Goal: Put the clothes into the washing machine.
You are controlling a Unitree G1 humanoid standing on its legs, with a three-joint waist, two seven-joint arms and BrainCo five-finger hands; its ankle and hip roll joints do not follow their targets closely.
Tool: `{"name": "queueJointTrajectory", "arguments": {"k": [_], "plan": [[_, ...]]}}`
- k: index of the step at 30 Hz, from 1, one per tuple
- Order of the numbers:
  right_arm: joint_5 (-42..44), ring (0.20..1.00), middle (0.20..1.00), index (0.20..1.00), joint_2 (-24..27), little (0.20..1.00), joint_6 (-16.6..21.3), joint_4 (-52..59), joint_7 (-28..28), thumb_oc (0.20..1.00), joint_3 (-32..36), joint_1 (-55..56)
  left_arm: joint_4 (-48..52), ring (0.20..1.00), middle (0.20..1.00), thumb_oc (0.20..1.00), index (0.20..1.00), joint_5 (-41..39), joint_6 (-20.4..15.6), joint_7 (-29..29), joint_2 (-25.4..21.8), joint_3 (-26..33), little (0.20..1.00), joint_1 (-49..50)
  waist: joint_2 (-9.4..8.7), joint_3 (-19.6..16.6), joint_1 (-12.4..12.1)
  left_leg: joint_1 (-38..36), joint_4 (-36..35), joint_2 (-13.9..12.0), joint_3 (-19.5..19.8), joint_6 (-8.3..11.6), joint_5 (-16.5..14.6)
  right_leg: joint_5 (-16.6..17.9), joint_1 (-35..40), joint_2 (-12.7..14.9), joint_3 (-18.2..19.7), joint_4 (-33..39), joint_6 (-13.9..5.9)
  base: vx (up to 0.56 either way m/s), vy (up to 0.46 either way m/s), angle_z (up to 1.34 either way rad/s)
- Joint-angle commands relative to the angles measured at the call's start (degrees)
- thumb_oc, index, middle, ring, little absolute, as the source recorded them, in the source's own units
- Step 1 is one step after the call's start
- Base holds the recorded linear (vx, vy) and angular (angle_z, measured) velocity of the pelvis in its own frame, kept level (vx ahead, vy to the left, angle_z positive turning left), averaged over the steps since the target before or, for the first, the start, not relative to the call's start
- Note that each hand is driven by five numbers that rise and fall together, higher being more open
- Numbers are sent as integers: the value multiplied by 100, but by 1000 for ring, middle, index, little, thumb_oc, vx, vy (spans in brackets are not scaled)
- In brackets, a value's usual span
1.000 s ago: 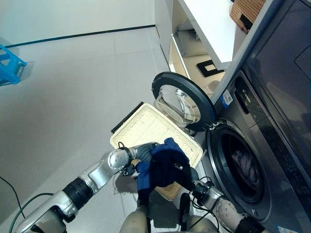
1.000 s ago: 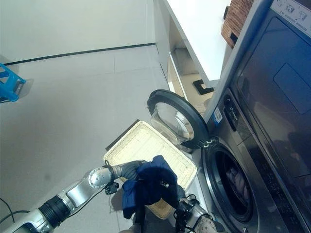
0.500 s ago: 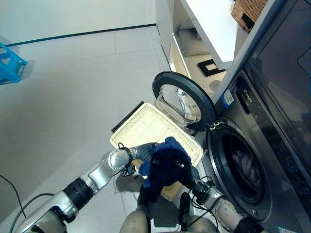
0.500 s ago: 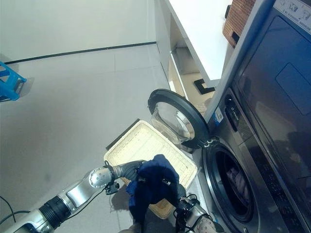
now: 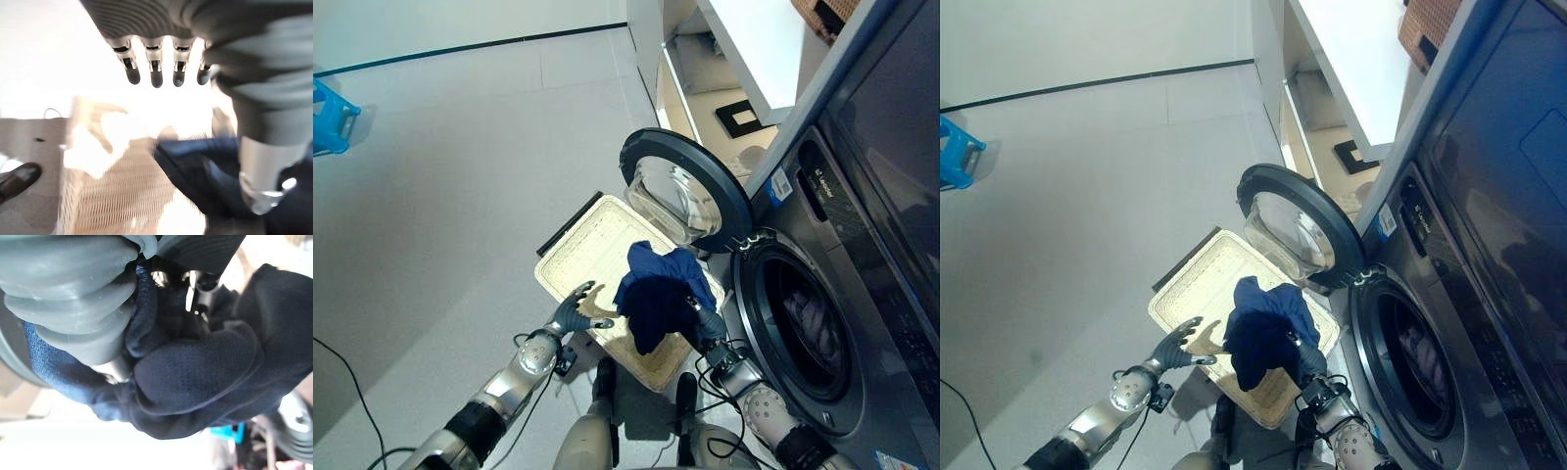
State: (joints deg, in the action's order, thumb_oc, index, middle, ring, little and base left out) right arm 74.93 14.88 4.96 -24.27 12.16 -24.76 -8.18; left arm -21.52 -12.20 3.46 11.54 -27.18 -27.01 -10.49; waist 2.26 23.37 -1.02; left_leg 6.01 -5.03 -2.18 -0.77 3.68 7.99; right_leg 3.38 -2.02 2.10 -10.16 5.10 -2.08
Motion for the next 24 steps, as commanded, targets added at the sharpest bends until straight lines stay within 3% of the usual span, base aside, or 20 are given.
{"name": "queueJointTrajectory", "arguments": {"k": [1,11,18,21,22,24], "plan": [[183,200,200,200,-251,200,243,226,22,200,61,-235,-150,1000,1000,1000,1000,-883,-614,786,283,222,1000,-244,-77,45,-11,-63,246,583,-52,-254,-594,-324,-439,-15,1,-714,-148,15,-21,5],[452,200,200,200,-406,200,342,-712,-359,200,542,-492,-957,1000,1000,1000,1000,-2652,-1299,1337,984,1038,1000,-163,85,287,37,135,386,624,-28,-234,-597,-375,-687,20,36,-924,-87,11,-12,2],[141,200,200,200,-341,200,-24,-2007,-238,200,952,-834,-1644,1000,1000,1000,1000,-2608,-1341,1102,1156,1147,1000,-204,318,517,75,339,481,661,-89,-222,-563,-383,-969,74,81,-1121,-67,7,-4,-4],[122,200,200,200,-246,200,-121,-2487,-136,200,1178,-1013,-2011,1000,1000,1000,1000,-2487,-1333,951,1260,1168,1000,-211,513,642,120,487,565,702,-168,-213,-536,-390,-1160,124,112,-1228,-63,16,32,-5],[288,200,200,200,-156,200,-159,-2774,22,200,1384,-1116,-2285,1000,1000,1000,1000,-2455,-1408,819,1362,1144,1000,-163,693,642,158,677,618,735,-238,-193,-507,-394,-1386,167,135,-1297,-69,34,50,-9],[490,200,200,200,-103,200,-118,-2854,40,200,1506,-1181,-2385,1000,1000,1000,1000,-2490,-1422,745,1410,1131,1000,-119,788,642,177,788,646,753,-275,-183,-492,-394,-1520,191,162,-1333,-72,30,31,-10]]}}
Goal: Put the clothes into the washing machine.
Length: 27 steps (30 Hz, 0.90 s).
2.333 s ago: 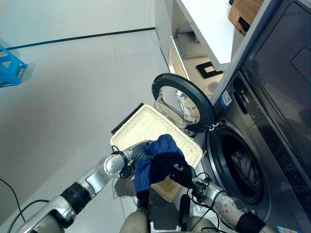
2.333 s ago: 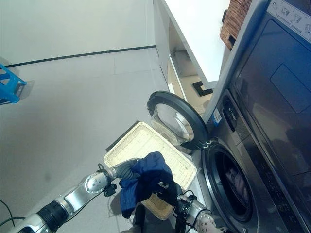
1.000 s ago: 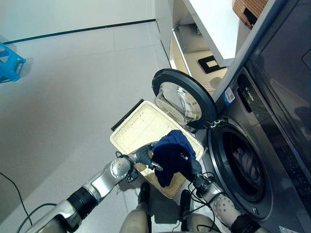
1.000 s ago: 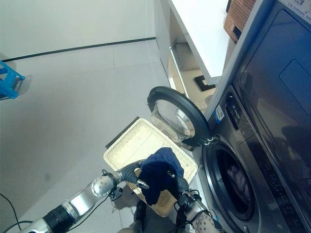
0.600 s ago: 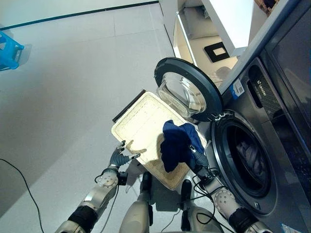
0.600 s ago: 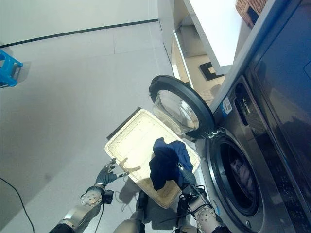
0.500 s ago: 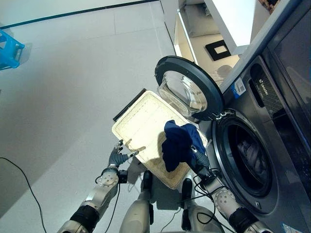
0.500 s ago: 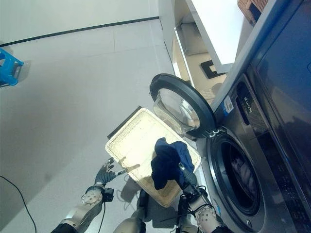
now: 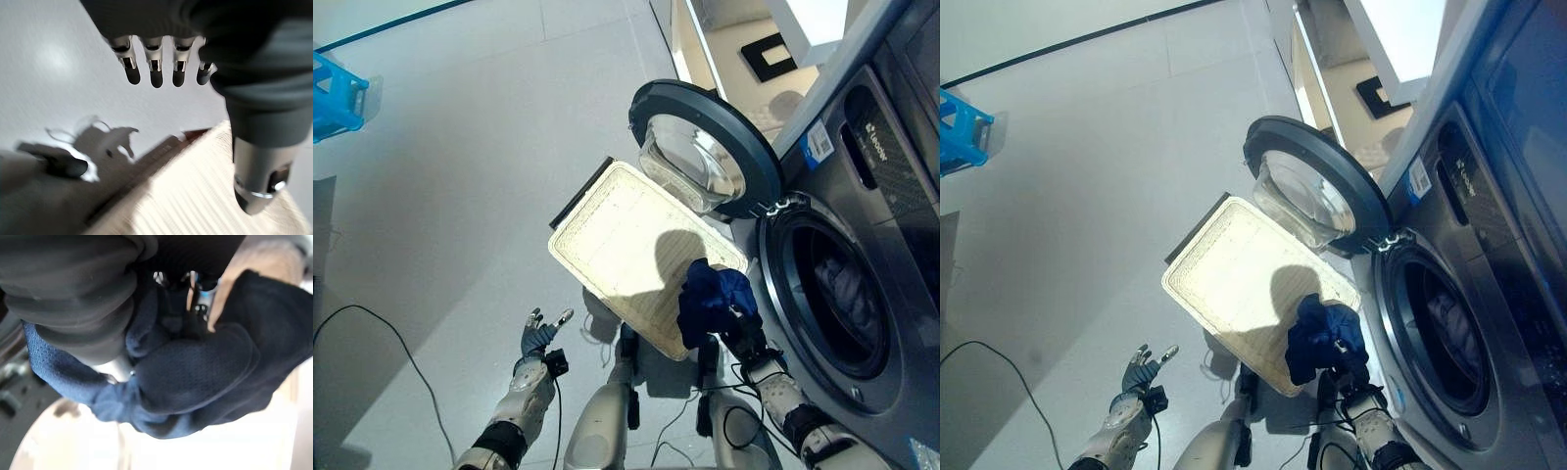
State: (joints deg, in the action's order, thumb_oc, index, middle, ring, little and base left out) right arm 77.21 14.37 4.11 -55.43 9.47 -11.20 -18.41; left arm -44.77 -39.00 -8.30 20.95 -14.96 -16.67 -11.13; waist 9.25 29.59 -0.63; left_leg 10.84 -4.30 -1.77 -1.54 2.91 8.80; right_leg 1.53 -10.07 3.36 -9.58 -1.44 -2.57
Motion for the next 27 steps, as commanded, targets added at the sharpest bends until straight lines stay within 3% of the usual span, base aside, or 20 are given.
{"name": "queueJointTrajectory", "arguments": {"k": [1,5,7,8,11,12,13,15,16,18,19,21,22,23,24,25,27], "plan": [[577,200,200,200,-14,200,77,176,348,200,312,-256,-168,1000,1000,1000,1000,210,-299,-252,232,71,1000,-25,191,20,153,439,599,724,-251,-96,-553,-202,-886,92,128,-720,-36,17,3,-19],[1551,200,200,200,77,200,516,147,303,200,840,-586,-363,1000,1000,1000,1000,242,-503,-408,312,-31,1000,60,383,20,179,820,701,757,-378,-66,-519,-163,-1336,135,176,-804,-57,-2,-33,-13],[1594,200,200,200,95,200,535,160,292,200,880,-620,-368,1000,1000,1000,1000,236,-520,-412,314,-39,1000,61,392,20,176,854,713,756,-389,-64,-518,-158,-1375,134,182,-814,-57,-12,-78,0],[2193,200,200,200,264,200,900,286,222,200,1245,-884,-380,1000,1000,1000,1000,226,-613,-463,271,-82,1000,105,440,20,193,1049,784,739,-466,-33,-511,-122,-1606,127,201,-857,-70,-9,-101,0],[2223,200,200,200,290,200,914,297,216,200,1292,-909,-379,1000,1000,1000,1000,224,-622,-469,265,-83,1000,106,440,20,189,1073,795,733,-478,-30,-514,-119,-1634,125,203,-865,-72,-6,-109,-9],[2940,200,200,200,669,200,1534,534,108,200,1905,-1159,-297,1000,1000,1000,1000,271,-716,-540,107,-63,1000,169,382,20,198,1236,856,653,-556,6,-550,-150,-1822,81,192,-941,-92,-26,-211,-17],[2969,200,200,200,689,200,1528,565,108,200,1943,-1181,-286,1000,1000,1000,1000,267,-714,-540,93,-48,1000,153,374,20,194,1289,863,643,-566,4,-521,-107,-1870,71,195,-933,-87,-32,-273,-16],[3362,200,200,200,831,200,2050,717,-26,200,2189,-1187,-238,1000,1000,1000,1000,281,-708,-579,-19,-12,1000,186,305,20,206,1307,885,597,-582,16,-564,-147,-1893,42,195,-966,-102,2,-165,-5],[3579,200,200,200,1000,200,2923,1021,-383,200,2675,-1190,-167,1000,1000,1000,1000,272,-684,-630,-165,70,1000,222,197,20,230,1331,875,538,-576,13,-581,-146,-1917,-21,198,-975,-117,17,-190,-13],[3579,200,200,200,1129,200,3562,1319,-708,200,3032,-1167,-118,1000,1000,1000,1000,245,-651,-656,-276,115,1000,244,117,20,255,1355,882,499,-576,11,-598,-141,-1932,-52,191,-972,-128,-3,-157,-14],[3579,200,200,200,1229,200,4099,1542,-863,200,3277,-1169,-82,1000,1000,1000,1000,211,-619,-660,-356,139,1000,238,60,20,268,1379,885,473,-573,9,-605,-125,-1949,-78,191,-961,-132,0,-161,-13],[3579,200,200,200,1394,200,6262,2466,-1201,200,3779,-994,127,1000,1000,1000,1000,120,-403,-633,-607,160,1000,216,-102,20,341,1407,893,410,-550,21,-624,-84,-1947,-167,196,-916,-128,-2,-184,-13],[3579,200,200,200,1393,200,6408,2582,-1229,200,3789,-988,165,1000,1000,1000,1000,114,-369,-618,-624,173,1000,196,-116,20,352,1461,899,397,-563,21,-581,-27,-1995,-176,198,-901,-118,-18,-146,-12],[3469,200,200,200,1423,200,6994,2723,-1289,200,3835,-933,261,1000,1000,1000,1000,86,-245,-587,-642,195,1000,152,-162,20,390,1517,924,381,-553,25,-575,17,-2036,-209,217,-880,-111,-20,-84,-8],[3298,479,479,479,1459,479,7191,2796,-1385,479,3843,-912,307,1000,1000,1000,1000,83,-196,-556,-645,186,1000,132,-182,20,407,1539,941,377,-544,26,-579,25,-2048,-218,225,-875,-110,2,-120,-7],[2714,1000,1000,1000,1546,1000,7413,2883,-1826,1000,3842,-842,406,1000,1000,1000,1000,102,-90,-503,-661,177,1000,86,-222,20,440,1602,998,371,-520,36,-593,41,-2087,-235,235,-875,-110,6,-82,-5],[2047,1000,1000,1000,1586,1000,7238,2921,-2430,1000,3795,-783,459,1000,1000,1000,1000,93,-43,-464,-643,156,1000,45,-243,20,463,1705,1072,363,-492,59,-587,59,-2173,-244,246,-908,-110,0,-74,-4]]}}
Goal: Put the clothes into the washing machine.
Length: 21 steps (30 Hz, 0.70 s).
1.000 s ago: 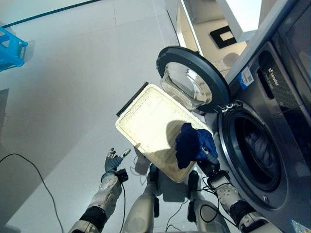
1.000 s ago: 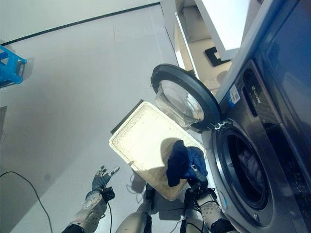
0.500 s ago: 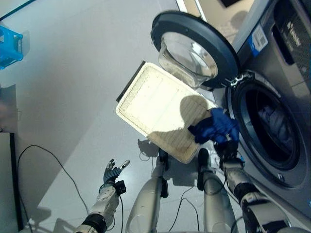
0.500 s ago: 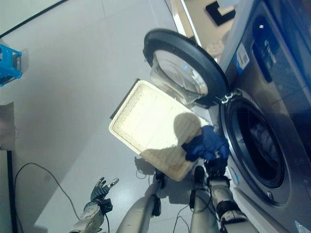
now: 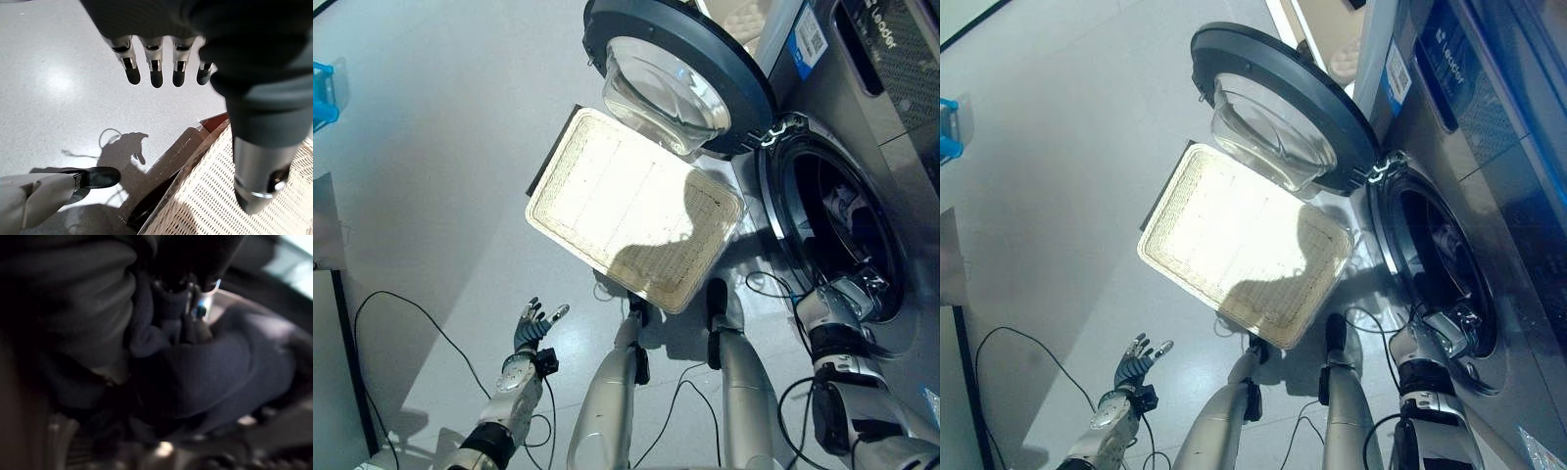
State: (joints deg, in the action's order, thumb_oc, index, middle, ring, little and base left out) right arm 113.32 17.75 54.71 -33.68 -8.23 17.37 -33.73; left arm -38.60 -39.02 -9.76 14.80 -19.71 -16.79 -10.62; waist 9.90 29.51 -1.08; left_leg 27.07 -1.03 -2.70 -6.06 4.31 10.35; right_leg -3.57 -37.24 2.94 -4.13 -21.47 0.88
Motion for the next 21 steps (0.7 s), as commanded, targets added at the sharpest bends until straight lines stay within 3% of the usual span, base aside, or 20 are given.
{"name": "queueJointTrajectory", "arguments": {"k": [1,2,3,4,5,8,11,16,21], "plan": [[-1971,1000,1000,1000,1225,1000,1773,738,-1083,1000,840,786,-153,1000,1000,1000,1000,90,127,176,-127,145,1000,-59,-314,29,510,140,786,463,-14,-77,-735,583,492,-195,-295,1076,-456,-5,-59,-1],[-2228,1000,1000,1000,1175,1000,1409,755,-1398,1000,756,786,-163,1000,1000,1000,1000,104,121,194,-81,126,1000,-94,-309,29,505,178,808,469,-1,-75,-729,593,464,-180,-299,1074,-455,19,-59,-1],[-1601,1000,1000,1000,1009,1000,140,680,-960,1000,559,774,-203,1000,1000,1000,1000,73,99,194,-9,43,1000,-144,-279,29,476,186,831,484,34,-63,-754,554,466,-149,-322,1064,-451,1,-43,-2],[-1149,1000,1000,1000,986,1000,-176,550,-524,1000,481,744,-214,1000,1000,1000,1000,71,86,184,6,32,1000,-168,-271,29,453,238,831,497,40,-67,-703,614,423,-139,-329,1085,-441,-7,-59,-2],[-32,1000,1000,1000,859,1000,-1712,-81,538,1000,198,598,-259,1000,1000,1000,1000,83,19,161,51,-54,1000,-193,-230,29,382,274,812,511,56,-61,-661,649,401,-97,-378,1122,-431,-34,-38,-1],[-32,1000,1000,1000,555,1000,-2377,-262,773,1000,-24,467,-329,1000,1000,1000,1000,168,-73,110,76,-124,1000,-155,-186,29,282,333,777,502,64,-54,-610,674,355,-56,-459,1133,-423,-19,-71,10],[-32,1000,1000,1000,293,1000,-2872,-706,1412,1000,-130,488,-569,1000,1000,1000,1000,235,-151,13,97,-128,1000,-124,-176,29,223,326,767,491,94,-19,-585,642,383,-49,-534,1106,-399,-2,-64,7],[-32,1000,1000,1000,140,1000,-3021,-1045,1584,1000,-200,459,-785,1000,1000,1000,1000,283,-183,-65,130,-128,1000,-117,-178,29,182,284,738,465,110,10,-574,596,431,-40,-576,1091,-391,-16,-12,3],[-32,1000,1000,1000,383,1000,-3020,-1416,1641,1000,-181,362,-970,1000,1000,1000,1000,297,-328,-154,138,-132,1000,-76,-202,29,154,198,692,421,91,28,-577,587,504,-52,-608,1114,-396,-11,0,3]]}}
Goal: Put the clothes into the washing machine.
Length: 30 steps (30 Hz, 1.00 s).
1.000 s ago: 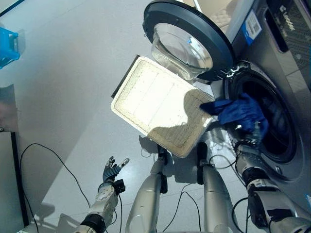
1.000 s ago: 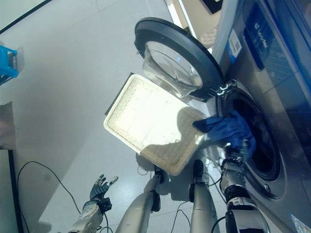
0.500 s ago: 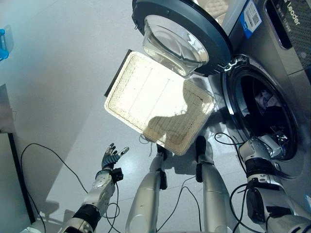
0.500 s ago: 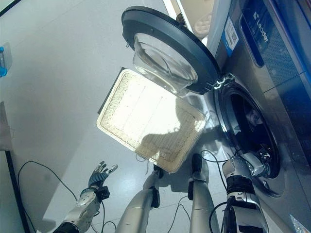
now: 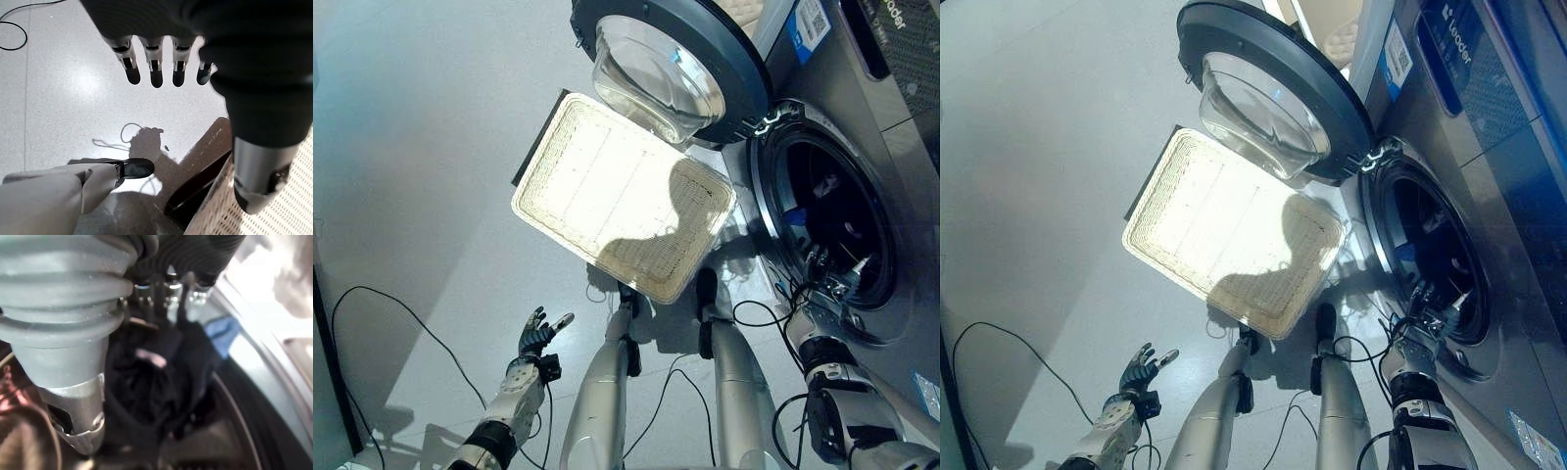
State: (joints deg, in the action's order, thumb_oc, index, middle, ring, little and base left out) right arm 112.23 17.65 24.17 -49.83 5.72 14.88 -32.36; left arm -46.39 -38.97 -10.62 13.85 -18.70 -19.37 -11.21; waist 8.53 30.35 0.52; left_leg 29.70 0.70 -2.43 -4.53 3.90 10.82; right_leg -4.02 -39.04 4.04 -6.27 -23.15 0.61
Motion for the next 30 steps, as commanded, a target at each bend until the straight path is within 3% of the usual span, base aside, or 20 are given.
{"name": "queueJointTrajectory", "arguments": {"k": [1,3,5,6,7,8,9,13,14,15,18,22,26,28,30], "plan": [[77,1000,1000,1000,411,1000,56,195,283,1000,71,222,-198,1000,1000,1000,1000,286,-252,-70,36,127,1000,-10,-65,-55,-7,-76,516,391,-63,69,-626,631,692,-164,-396,1282,-370,0,0,0],[77,1000,1000,1000,498,1000,288,223,515,1000,8,231,-182,1000,1000,1000,1000,267,-265,-104,18,126,1000,45,-79,-55,-12,-167,507,383,-59,75,-679,571,776,-169,-400,1268,-385,18,17,3],[77,1000,1000,1000,498,1000,288,223,515,1000,8,231,-182,1000,1000,1000,1000,267,-265,-104,18,126,1000,45,-79,-55,-12,-167,507,383,-59,75,-679,571,776,-169,-400,1268,-385,-2,5,2],[-171,1000,1000,1000,559,1000,782,374,771,1000,-29,179,-116,1000,1000,1000,1000,231,-228,-88,-5,119,1000,61,-103,-55,-11,-195,497,376,-59,71,-689,575,800,-175,-402,1278,-393,-4,9,3],[-171,1000,1000,1000,559,1000,782,374,771,1000,-29,179,-116,1000,1000,1000,1000,231,-228,-88,-5,119,1000,61,-103,-55,-11,-195,497,376,-59,71,-689,575,800,-175,-402,1278,-393,-31,33,3],[-726,1000,1000,1000,531,1000,1595,959,967,1000,-84,147,61,1000,1000,1000,1000,187,-96,-58,-66,119,1000,62,-146,-55,0,-217,459,368,-63,51,-653,641,818,-194,-393,1324,-397,-39,36,0],[-699,1000,1000,1000,469,1000,1629,1199,997,1000,-104,144,135,1000,1000,1000,1000,171,0,-53,-97,144,1000,39,-172,-55,4,-241,425,357,-59,50,-643,645,829,-206,-381,1328,-410,-43,43,-1],[-805,1000,1000,1000,451,1000,1476,1160,826,1000,-102,176,145,1000,1000,1000,1000,186,61,-20,-98,160,1000,-3,-201,-55,12,-273,383,349,-50,40,-632,646,853,-217,-376,1336,-414,0,0,0],[-1717,1000,1000,1000,541,1000,1021,731,-463,1000,-200,215,135,1000,1000,1000,1000,164,120,-9,-141,164,1000,-27,-236,-55,-15,-360,348,351,-36,36,-666,604,937,-220,-398,1336,-427,0,0,0],[-2141,1000,1000,1000,588,1000,756,556,-987,1000,-213,212,105,1000,1000,1000,1000,164,116,-26,-159,169,1000,-38,-250,-55,-27,-362,353,350,-34,36,-670,605,945,-217,-416,1331,-428,-32,12,1],[-3041,1000,1000,1000,710,1000,388,78,-1707,1000,-364,176,39,1000,1000,1000,1000,168,88,-39,-159,159,1000,-84,-281,-55,-75,-329,358,345,-30,19,-634,659,935,-218,-458,1344,-415,-26,1,2],[-3758,1000,1000,1000,546,1000,429,-249,-1747,1000,-791,130,-257,1000,1000,1000,1000,265,27,-104,-87,154,1000,-169,-364,-55,-166,-392,440,363,40,-7,-690,627,1051,-206,-566,1307,-394,-29,20,11],[-4115,1000,1000,1000,282,1000,314,-332,-1350,1000,-1120,208,-411,1000,1000,1000,1000,347,18,-110,7,135,1000,-213,-388,-55,-192,-492,443,393,80,-31,-716,603,1156,-203,-590,1311,-382,-14,83,5],[-5004,1000,1000,1000,37,1000,127,-334,-1016,1000,-1578,373,-519,1000,1000,1000,1000,396,26,-93,80,178,1000,-208,-411,-55,-197,-639,390,396,99,-47,-721,554,1296,-203,-589,1316,-376,-33,156,4],[-5310,1000,1000,1000,-29,1000,67,-374,-973,1000,-1762,454,-564,1000,1000,1000,1000,403,49,-122,93,223,1000,-210,-422,-55,-196,-705,374,402,103,-52,-722,541,1355,-203,-579,1320,-378,-18,107,1]]}}
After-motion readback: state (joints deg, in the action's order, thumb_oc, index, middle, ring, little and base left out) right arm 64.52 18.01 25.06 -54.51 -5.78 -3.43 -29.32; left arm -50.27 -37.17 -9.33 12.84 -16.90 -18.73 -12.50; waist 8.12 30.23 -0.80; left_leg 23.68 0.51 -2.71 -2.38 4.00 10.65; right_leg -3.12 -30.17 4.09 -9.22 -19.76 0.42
